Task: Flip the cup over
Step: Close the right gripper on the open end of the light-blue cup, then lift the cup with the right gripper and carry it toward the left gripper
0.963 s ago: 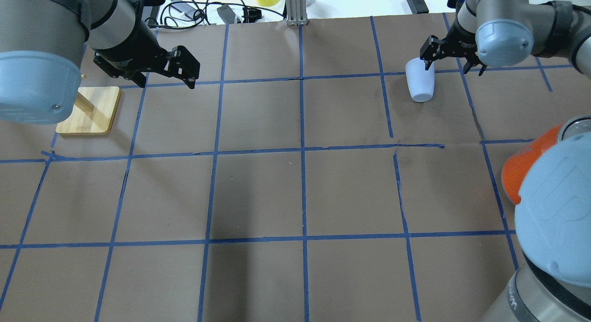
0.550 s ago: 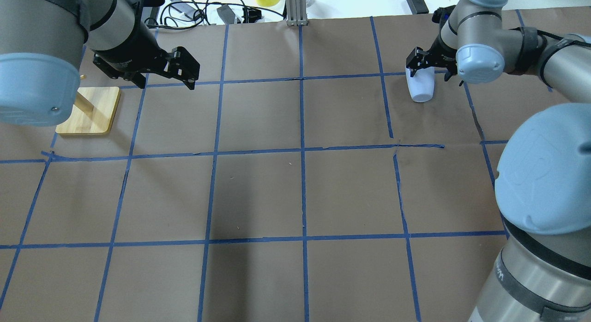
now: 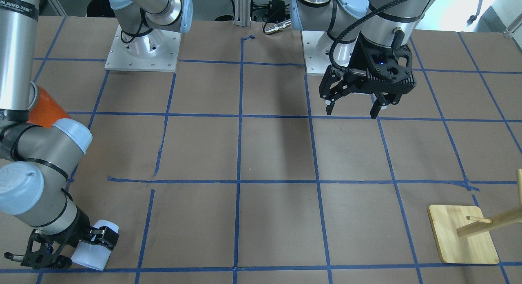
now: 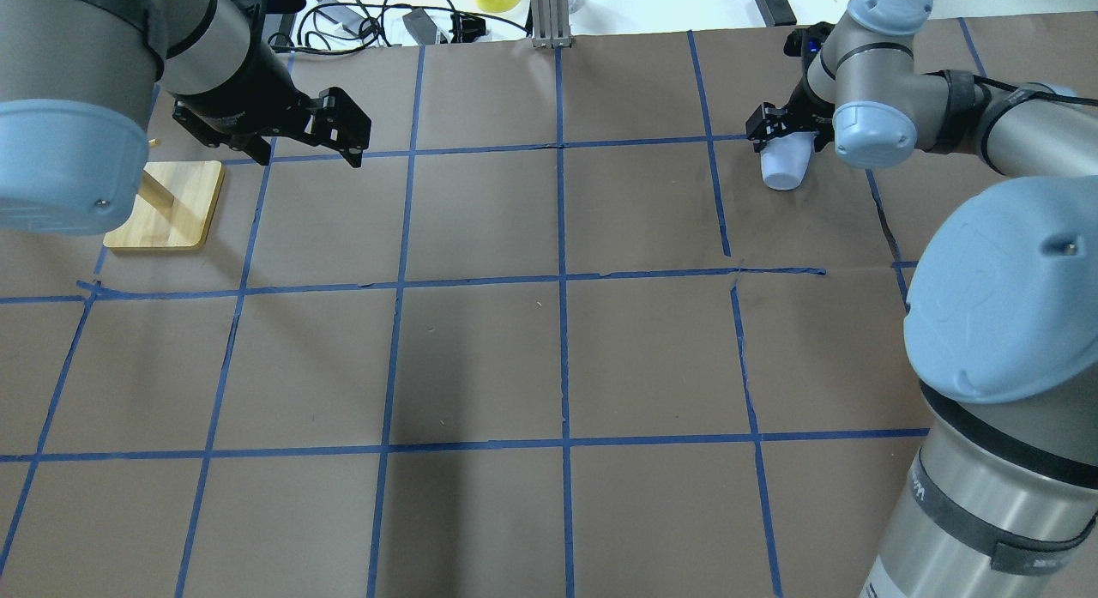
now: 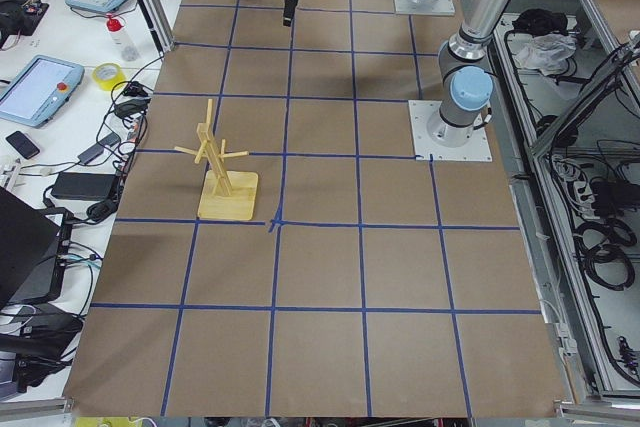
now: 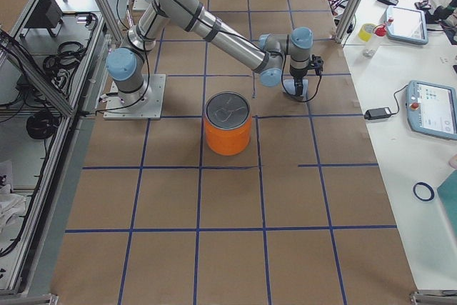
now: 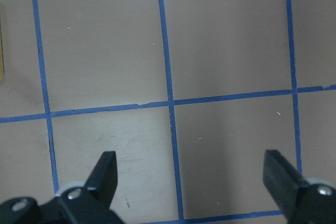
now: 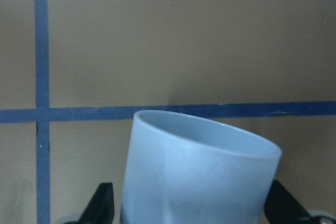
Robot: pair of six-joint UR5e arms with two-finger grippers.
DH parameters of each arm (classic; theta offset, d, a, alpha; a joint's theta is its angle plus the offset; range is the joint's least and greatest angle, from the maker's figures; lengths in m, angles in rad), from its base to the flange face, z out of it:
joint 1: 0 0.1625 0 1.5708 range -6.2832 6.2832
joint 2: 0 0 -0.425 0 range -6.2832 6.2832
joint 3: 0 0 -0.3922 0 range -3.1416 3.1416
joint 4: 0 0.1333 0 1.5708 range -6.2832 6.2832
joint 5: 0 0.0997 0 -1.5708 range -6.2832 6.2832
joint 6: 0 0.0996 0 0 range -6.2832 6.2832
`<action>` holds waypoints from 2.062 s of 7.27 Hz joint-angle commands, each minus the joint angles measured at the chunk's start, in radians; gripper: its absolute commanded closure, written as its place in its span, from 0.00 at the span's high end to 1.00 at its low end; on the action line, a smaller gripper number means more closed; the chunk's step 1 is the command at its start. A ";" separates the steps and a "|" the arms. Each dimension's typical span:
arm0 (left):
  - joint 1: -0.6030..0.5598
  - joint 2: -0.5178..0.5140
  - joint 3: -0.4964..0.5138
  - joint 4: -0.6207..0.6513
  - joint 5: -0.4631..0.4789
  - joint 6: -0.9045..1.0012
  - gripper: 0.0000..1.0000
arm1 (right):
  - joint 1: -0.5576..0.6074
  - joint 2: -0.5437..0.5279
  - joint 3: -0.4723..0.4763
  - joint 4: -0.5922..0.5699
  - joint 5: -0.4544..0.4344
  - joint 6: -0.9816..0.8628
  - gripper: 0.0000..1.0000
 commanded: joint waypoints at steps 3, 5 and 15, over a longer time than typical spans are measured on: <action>-0.002 0.002 -0.002 0.000 0.000 0.000 1.00 | 0.000 0.021 -0.005 -0.111 0.010 0.003 1.00; 0.000 0.002 -0.002 0.000 0.000 0.000 1.00 | 0.000 0.021 -0.003 -0.128 0.009 0.091 1.00; 0.003 0.003 0.000 0.000 -0.002 0.000 1.00 | 0.046 -0.034 0.050 -0.064 0.024 0.199 0.00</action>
